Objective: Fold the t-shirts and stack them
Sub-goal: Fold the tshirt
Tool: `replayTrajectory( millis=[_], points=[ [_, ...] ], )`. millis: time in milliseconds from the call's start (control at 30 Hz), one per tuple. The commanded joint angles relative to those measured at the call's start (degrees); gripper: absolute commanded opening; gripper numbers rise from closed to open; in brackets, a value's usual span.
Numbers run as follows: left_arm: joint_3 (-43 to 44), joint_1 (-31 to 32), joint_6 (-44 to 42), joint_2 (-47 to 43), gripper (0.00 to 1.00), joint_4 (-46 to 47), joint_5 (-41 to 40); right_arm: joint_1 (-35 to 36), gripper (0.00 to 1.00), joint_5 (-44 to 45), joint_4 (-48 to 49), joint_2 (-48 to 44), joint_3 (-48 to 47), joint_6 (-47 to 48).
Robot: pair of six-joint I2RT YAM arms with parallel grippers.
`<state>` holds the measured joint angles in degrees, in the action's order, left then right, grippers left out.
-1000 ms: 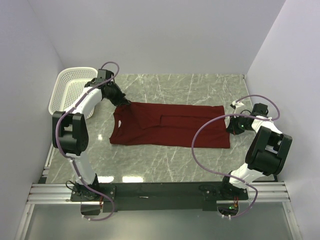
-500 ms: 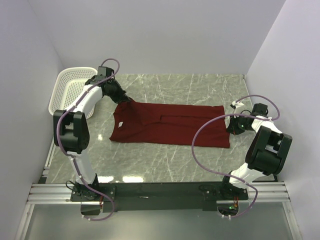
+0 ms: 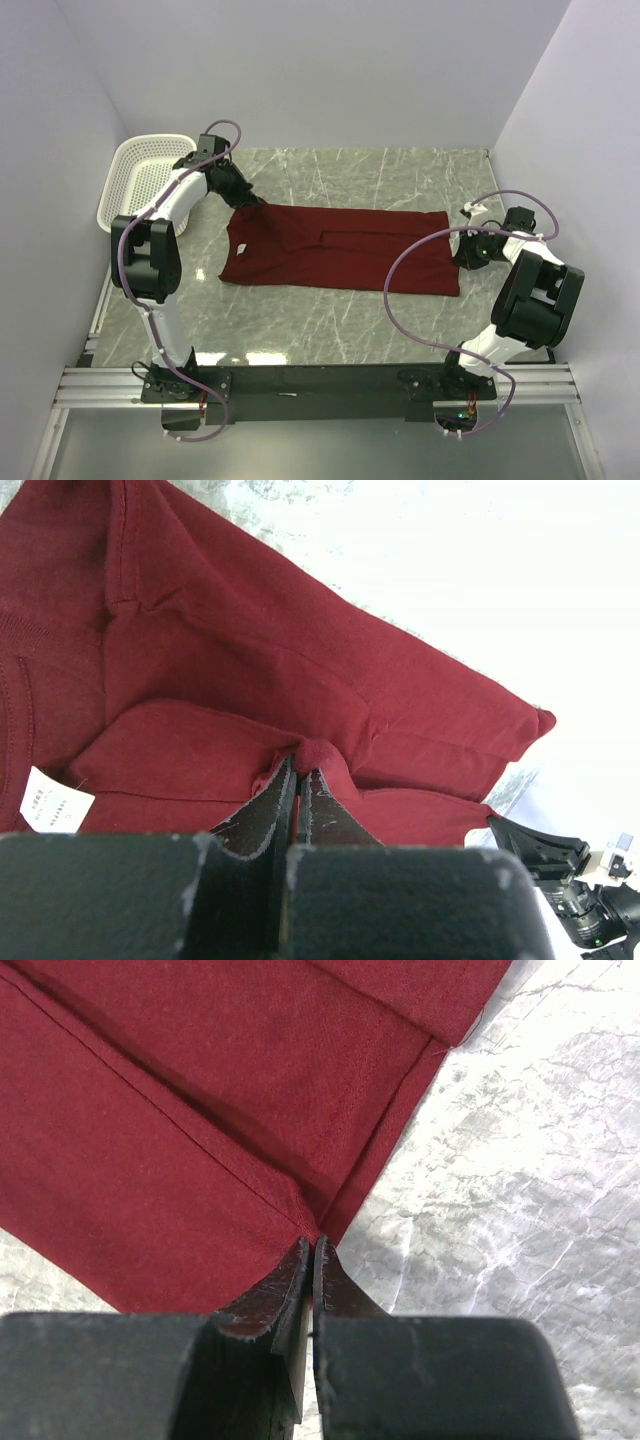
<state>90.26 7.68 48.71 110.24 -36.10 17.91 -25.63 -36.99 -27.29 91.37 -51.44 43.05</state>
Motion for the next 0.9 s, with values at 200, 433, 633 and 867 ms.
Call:
replayTrajectory(
  millis=[200,433,633,867],
  points=[
    [3.0,-0.2,-1.7,-0.6,0.01,-0.7,-1.7,0.6,0.06,0.2,1.3,0.6,-3.1,-0.4],
    [3.2,-0.2,-1.5,0.2,0.02,-0.4,-0.5,0.8,0.24,1.1,2.0,0.7,-4.1,-3.0],
    [3.7,-0.2,-1.5,0.2,0.35,1.3,1.3,1.2,0.62,1.9,4.3,-4.7,-4.1,-8.4],
    [4.4,-0.2,-2.4,-1.7,0.47,3.0,1.9,3.0,0.63,-2.8,-2.3,-8.1,-6.0,-4.0]
  ],
)
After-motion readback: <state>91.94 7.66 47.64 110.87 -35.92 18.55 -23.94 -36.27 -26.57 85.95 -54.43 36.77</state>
